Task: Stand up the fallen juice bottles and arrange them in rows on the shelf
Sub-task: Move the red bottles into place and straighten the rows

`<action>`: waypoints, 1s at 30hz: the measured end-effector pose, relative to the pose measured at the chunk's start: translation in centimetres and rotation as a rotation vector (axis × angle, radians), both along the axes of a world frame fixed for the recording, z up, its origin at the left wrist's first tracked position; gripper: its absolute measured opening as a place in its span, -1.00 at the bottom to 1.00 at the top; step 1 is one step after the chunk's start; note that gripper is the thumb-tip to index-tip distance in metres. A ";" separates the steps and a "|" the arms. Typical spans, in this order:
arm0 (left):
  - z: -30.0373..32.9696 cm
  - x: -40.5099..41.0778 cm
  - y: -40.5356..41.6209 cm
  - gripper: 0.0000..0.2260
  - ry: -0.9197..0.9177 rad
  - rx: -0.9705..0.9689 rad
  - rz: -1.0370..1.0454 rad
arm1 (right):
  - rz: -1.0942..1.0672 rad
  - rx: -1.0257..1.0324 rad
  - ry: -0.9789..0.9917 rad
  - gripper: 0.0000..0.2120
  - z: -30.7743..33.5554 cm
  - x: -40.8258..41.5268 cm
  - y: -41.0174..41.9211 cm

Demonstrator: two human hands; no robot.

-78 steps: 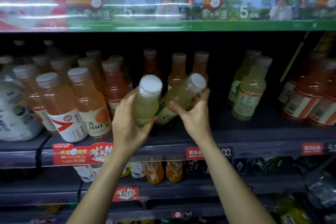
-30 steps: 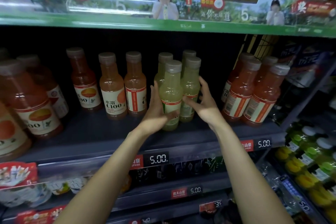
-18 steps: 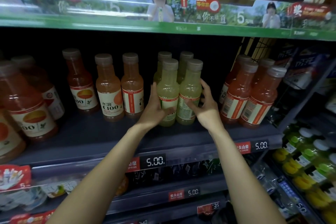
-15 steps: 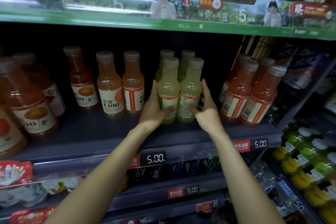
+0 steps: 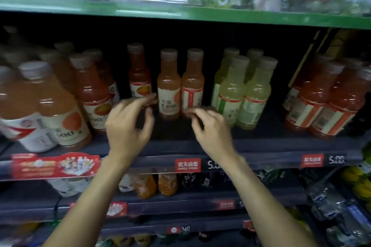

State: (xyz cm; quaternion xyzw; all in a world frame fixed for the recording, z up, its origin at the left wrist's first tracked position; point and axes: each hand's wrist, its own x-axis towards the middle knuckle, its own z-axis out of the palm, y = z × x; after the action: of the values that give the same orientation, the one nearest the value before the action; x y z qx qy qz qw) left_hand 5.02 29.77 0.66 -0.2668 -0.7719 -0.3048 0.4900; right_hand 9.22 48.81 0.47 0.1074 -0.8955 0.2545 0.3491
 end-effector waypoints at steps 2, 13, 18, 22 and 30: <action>-0.2 -0.5 -3.5 -0.80 0.050 0.034 0.129 | 0.101 -0.026 -0.057 -0.76 0.6 -1.3 -2.8; 0.3 -1.8 -12.7 -0.23 -0.264 0.159 0.316 | -0.010 0.098 -0.148 -0.40 3.7 -10.4 -12.1; 0.2 -1.7 -12.3 -0.35 -0.183 0.180 0.313 | -0.055 0.105 -0.242 -0.40 4.6 -14.7 -12.6; 0.0 -0.5 -9.5 -0.66 -0.112 0.078 0.082 | -0.031 0.066 -0.200 -0.39 4.5 -14.5 -13.0; 0.3 -3.8 -6.7 -0.33 -0.331 0.007 0.061 | 0.009 -0.036 -0.077 -0.50 2.8 -9.3 -12.6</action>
State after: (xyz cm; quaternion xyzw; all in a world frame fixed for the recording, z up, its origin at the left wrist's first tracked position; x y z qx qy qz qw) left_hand 1.22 23.08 0.94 -0.1877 -0.8487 -0.3324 0.3660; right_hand -0.10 36.25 3.25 0.0951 -0.9030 0.2761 0.3150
